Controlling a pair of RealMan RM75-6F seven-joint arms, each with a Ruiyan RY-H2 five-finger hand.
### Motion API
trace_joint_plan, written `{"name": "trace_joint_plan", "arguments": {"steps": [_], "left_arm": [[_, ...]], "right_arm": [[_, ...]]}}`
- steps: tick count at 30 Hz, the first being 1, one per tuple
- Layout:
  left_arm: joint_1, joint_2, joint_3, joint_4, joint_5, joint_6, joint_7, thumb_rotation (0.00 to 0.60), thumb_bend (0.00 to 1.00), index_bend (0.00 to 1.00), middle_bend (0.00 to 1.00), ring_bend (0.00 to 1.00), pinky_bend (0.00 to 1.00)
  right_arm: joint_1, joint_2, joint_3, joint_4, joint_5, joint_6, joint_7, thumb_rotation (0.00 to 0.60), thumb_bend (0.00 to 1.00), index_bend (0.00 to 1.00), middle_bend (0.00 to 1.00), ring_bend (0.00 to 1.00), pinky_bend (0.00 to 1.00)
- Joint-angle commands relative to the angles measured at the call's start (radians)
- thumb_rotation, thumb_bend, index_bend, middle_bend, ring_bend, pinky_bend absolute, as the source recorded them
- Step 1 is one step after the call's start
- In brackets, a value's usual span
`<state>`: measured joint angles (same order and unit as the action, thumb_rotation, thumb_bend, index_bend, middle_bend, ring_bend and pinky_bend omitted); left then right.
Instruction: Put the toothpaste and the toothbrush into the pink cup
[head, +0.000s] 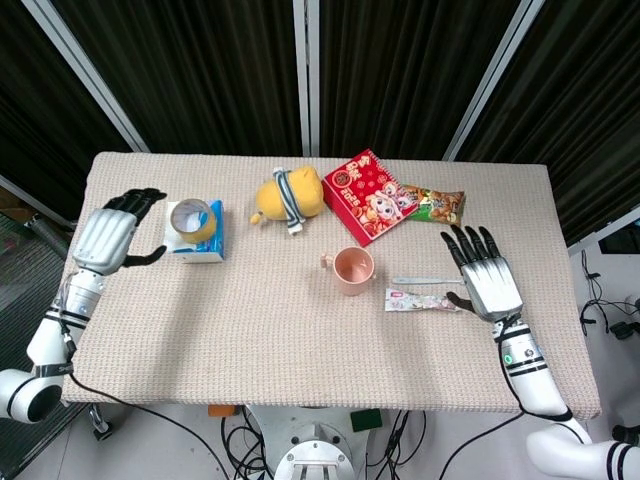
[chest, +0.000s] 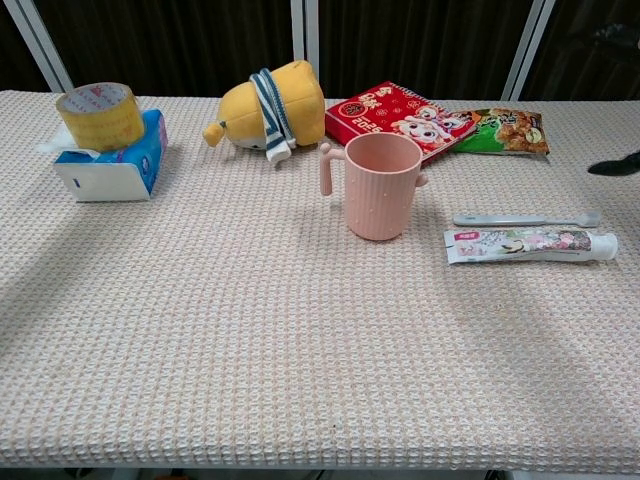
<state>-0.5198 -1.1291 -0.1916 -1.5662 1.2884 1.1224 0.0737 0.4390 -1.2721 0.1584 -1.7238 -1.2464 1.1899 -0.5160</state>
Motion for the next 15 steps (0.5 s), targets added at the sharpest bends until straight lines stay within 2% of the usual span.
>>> {"name": "trace_joint_plan", "arguments": {"steps": [1, 5, 8, 10, 12, 15], "left_arm": [[0.091, -0.003, 0.070, -0.021, -0.065, 0.089, 0.139, 0.473, 0.21, 0.16, 0.13, 0.12, 0.25], [0.150, -0.027, 0.106, -0.002, -0.016, 0.160, 0.097, 0.475, 0.21, 0.16, 0.13, 0.12, 0.24], [0.182, -0.036, 0.127, 0.019, 0.023, 0.198, 0.068, 0.480, 0.21, 0.16, 0.14, 0.12, 0.24], [0.197, -0.039, 0.136, 0.026, 0.040, 0.215, 0.058, 0.483, 0.21, 0.16, 0.14, 0.12, 0.24], [0.210, -0.041, 0.147, 0.034, 0.058, 0.228, 0.059, 0.495, 0.21, 0.16, 0.14, 0.12, 0.24], [0.224, -0.040, 0.156, 0.043, 0.075, 0.239, 0.059, 0.515, 0.21, 0.16, 0.14, 0.12, 0.24]], "right_arm": [[0.033, 0.128, -0.041, -0.158, 0.301, -0.116, -0.289, 0.600, 0.34, 0.00, 0.05, 0.00, 0.00], [0.037, 0.102, -0.074, -0.114, 0.321, -0.129, -0.275, 0.600, 0.33, 0.00, 0.08, 0.00, 0.00], [0.033, 0.065, -0.090, -0.057, 0.287, -0.137, -0.222, 0.600, 0.33, 0.00, 0.10, 0.02, 0.00], [0.029, 0.039, -0.097, -0.019, 0.246, -0.136, -0.181, 0.600, 0.33, 0.04, 0.14, 0.07, 0.00], [0.026, 0.011, -0.104, 0.027, 0.197, -0.130, -0.141, 0.600, 0.33, 0.15, 0.23, 0.17, 0.00], [0.032, -0.019, -0.116, 0.078, 0.154, -0.145, -0.106, 0.600, 0.34, 0.27, 0.31, 0.27, 0.08]]}}
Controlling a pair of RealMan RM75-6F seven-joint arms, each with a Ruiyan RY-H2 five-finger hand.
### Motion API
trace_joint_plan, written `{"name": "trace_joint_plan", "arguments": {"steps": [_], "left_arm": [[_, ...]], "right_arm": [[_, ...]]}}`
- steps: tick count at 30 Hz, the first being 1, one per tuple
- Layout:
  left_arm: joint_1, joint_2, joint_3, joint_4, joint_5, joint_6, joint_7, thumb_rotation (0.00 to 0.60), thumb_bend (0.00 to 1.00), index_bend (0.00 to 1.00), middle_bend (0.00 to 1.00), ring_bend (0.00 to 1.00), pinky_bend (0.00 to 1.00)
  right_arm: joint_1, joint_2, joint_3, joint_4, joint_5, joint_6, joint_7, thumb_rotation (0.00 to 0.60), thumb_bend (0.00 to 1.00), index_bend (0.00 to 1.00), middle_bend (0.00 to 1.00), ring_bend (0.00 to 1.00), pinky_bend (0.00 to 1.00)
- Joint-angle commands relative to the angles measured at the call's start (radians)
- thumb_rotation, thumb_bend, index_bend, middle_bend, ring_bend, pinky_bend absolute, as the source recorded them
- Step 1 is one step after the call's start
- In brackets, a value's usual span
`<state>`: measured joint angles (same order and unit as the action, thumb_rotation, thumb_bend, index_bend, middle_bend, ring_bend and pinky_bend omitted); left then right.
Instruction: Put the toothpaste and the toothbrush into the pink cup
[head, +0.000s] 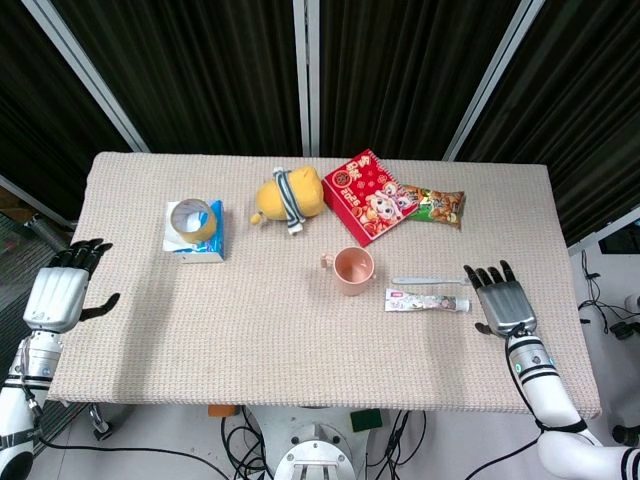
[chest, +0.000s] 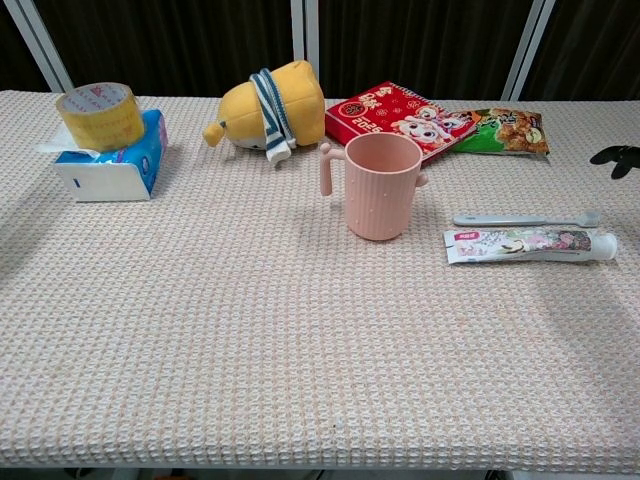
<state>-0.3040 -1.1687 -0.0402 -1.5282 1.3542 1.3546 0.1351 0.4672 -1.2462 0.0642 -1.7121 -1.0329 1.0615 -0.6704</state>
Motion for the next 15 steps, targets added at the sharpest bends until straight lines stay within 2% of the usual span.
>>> {"name": "trace_joint_plan", "arguments": {"steps": [1, 15], "left_arm": [[0.012, -0.001, 0.006, 0.007, 0.012, 0.010, -0.007, 0.515, 0.21, 0.16, 0.14, 0.12, 0.24], [0.040, -0.012, -0.003, 0.057, 0.021, 0.004, -0.063, 0.512, 0.21, 0.16, 0.14, 0.12, 0.24]], "right_arm": [[0.008, -0.052, -0.025, 0.078, -0.062, -0.024, 0.051, 0.600, 0.34, 0.28, 0.31, 0.27, 0.09], [0.060, -0.157, -0.006, 0.166, -0.090, -0.053, 0.081, 0.600, 0.38, 0.36, 0.34, 0.27, 0.11]]}}
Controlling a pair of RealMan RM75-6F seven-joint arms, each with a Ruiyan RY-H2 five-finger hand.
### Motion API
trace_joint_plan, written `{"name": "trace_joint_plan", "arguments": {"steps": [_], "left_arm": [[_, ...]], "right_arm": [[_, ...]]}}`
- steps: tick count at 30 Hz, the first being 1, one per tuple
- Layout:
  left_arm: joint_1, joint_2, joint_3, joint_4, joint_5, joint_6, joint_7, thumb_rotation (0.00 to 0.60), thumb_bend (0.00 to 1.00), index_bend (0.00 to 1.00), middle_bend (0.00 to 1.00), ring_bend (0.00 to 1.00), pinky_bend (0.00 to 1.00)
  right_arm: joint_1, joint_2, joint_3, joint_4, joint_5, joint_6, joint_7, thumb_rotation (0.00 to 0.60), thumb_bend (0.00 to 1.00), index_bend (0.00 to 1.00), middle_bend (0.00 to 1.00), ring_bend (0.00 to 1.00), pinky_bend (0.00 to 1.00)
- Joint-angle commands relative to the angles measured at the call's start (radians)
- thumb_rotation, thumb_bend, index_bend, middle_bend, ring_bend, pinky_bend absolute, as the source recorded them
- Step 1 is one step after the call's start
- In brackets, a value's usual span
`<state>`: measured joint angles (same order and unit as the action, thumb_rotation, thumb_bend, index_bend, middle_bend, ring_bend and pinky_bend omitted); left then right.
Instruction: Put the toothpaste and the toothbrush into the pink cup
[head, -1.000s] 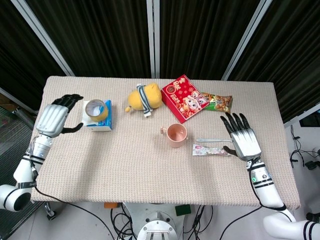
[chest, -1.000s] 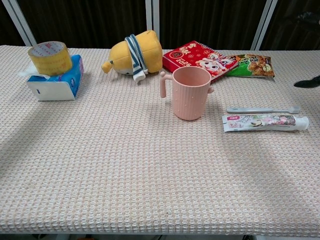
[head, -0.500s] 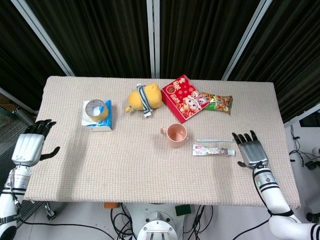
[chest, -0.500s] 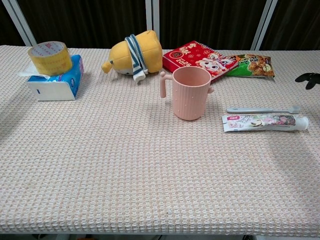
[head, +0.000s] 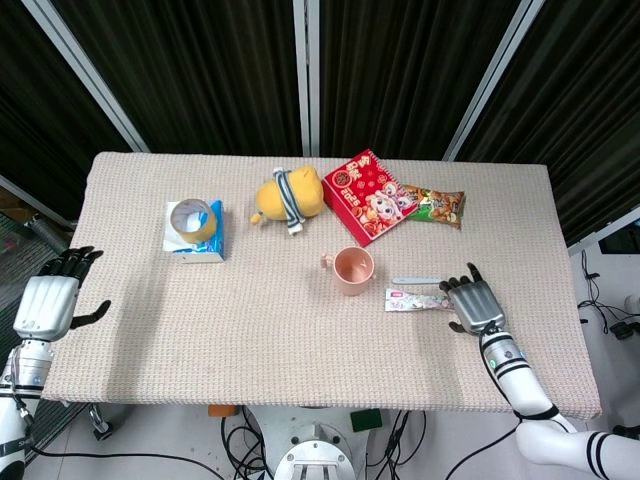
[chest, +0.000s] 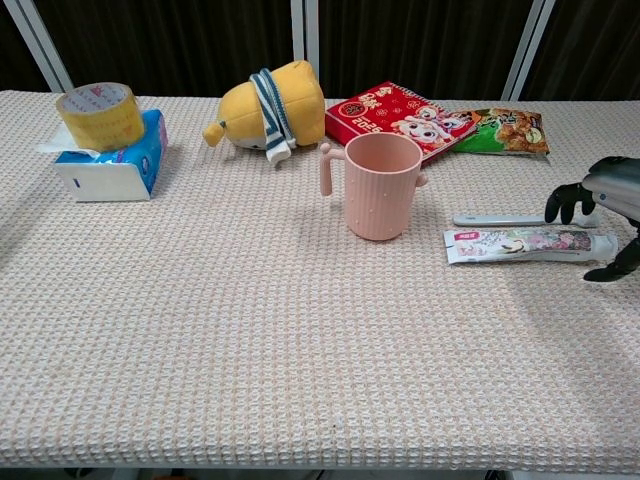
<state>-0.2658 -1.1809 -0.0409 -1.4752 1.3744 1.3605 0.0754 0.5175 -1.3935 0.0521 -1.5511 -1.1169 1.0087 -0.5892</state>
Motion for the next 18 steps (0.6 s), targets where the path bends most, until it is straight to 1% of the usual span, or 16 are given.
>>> {"name": "trace_joint_plan", "arguments": {"steps": [1, 6, 10, 14, 18], "left_arm": [[0.003, 0.000, -0.003, 0.006, 0.001, -0.002, -0.004, 0.512, 0.21, 0.16, 0.14, 0.12, 0.24], [0.006, -0.002, -0.007, 0.015, 0.003, -0.009, -0.012, 0.512, 0.21, 0.16, 0.14, 0.12, 0.24], [0.011, -0.003, -0.008, 0.022, 0.006, -0.010, -0.015, 0.515, 0.21, 0.16, 0.14, 0.12, 0.24], [0.016, 0.000, -0.010, 0.030, 0.008, -0.011, -0.023, 0.519, 0.21, 0.16, 0.14, 0.12, 0.24], [0.022, 0.001, -0.011, 0.039, 0.009, -0.012, -0.036, 0.536, 0.21, 0.16, 0.14, 0.12, 0.24]], "right_arm": [[0.015, -0.014, 0.009, 0.005, -0.004, -0.002, -0.003, 0.600, 0.38, 0.36, 0.34, 0.27, 0.11], [0.049, -0.047, 0.023, 0.003, 0.026, -0.023, -0.045, 0.600, 0.39, 0.37, 0.34, 0.27, 0.12], [0.074, -0.074, 0.026, 0.002, 0.066, -0.041, -0.089, 0.600, 0.44, 0.37, 0.35, 0.27, 0.12], [0.095, -0.098, 0.027, -0.003, 0.094, -0.048, -0.115, 0.600, 0.45, 0.37, 0.35, 0.28, 0.12], [0.103, -0.112, 0.028, -0.012, 0.096, -0.033, -0.121, 0.600, 0.45, 0.38, 0.37, 0.29, 0.12]]}}
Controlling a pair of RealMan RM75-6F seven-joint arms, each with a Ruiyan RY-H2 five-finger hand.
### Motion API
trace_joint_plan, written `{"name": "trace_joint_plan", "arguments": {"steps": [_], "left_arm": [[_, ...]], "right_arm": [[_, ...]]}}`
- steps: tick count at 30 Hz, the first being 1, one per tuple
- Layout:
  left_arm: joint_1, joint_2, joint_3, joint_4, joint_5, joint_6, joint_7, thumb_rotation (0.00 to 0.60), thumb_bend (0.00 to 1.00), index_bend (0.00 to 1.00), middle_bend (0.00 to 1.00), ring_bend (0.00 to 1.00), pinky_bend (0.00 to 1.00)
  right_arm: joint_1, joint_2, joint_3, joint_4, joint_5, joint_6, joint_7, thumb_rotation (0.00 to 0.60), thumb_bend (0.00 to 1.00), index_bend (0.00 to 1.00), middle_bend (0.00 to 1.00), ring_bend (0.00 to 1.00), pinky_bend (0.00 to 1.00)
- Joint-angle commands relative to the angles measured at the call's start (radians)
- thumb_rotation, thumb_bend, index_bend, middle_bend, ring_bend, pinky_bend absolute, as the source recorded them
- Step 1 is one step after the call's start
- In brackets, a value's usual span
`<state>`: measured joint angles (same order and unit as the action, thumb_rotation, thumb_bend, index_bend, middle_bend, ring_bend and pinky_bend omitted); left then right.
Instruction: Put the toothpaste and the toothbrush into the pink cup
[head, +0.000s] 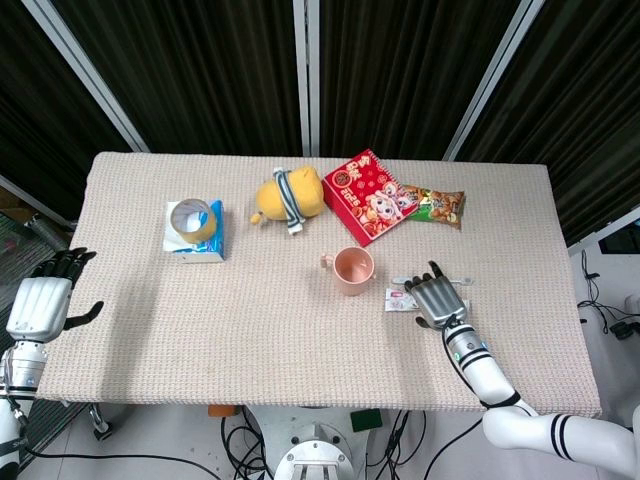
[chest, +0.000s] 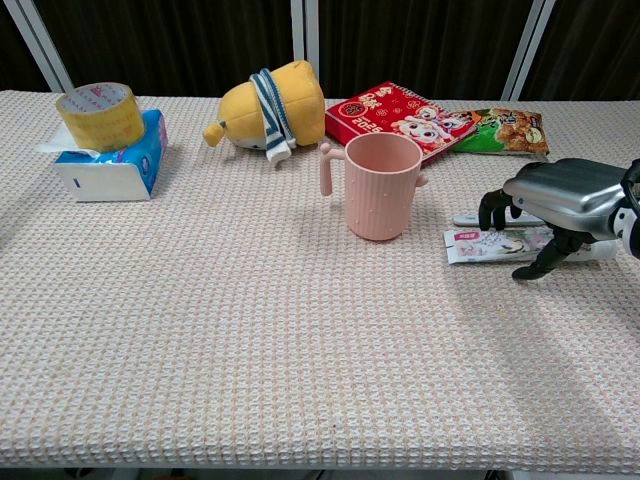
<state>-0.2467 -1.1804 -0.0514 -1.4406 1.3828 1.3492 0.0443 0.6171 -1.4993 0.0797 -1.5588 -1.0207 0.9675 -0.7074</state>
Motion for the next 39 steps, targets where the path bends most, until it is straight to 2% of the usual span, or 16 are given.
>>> {"name": "trace_joint_plan", "arguments": {"steps": [1, 19, 32, 39], "left_arm": [[0.004, 0.000, -0.001, 0.007, 0.000, -0.001, -0.008, 0.538, 0.21, 0.16, 0.14, 0.12, 0.24], [0.020, -0.005, -0.008, 0.029, 0.007, 0.000, -0.020, 0.565, 0.21, 0.16, 0.14, 0.12, 0.24], [0.023, 0.002, -0.010, 0.014, 0.010, -0.010, -0.011, 0.568, 0.21, 0.16, 0.14, 0.12, 0.24], [0.023, 0.001, -0.010, 0.019, 0.009, -0.019, -0.024, 0.569, 0.21, 0.16, 0.14, 0.12, 0.24]], "right_arm": [[0.005, -0.009, 0.000, -0.006, 0.001, 0.010, -0.004, 0.600, 0.45, 0.38, 0.37, 0.29, 0.12], [0.040, -0.040, -0.009, -0.009, 0.091, 0.043, -0.082, 0.600, 0.47, 0.42, 0.40, 0.32, 0.14], [0.039, -0.067, -0.016, 0.021, 0.053, 0.072, -0.040, 0.600, 0.59, 0.57, 0.49, 0.43, 0.18], [0.034, -0.075, -0.015, 0.034, 0.028, 0.095, -0.024, 0.600, 0.67, 0.69, 0.58, 0.52, 0.26]]}}
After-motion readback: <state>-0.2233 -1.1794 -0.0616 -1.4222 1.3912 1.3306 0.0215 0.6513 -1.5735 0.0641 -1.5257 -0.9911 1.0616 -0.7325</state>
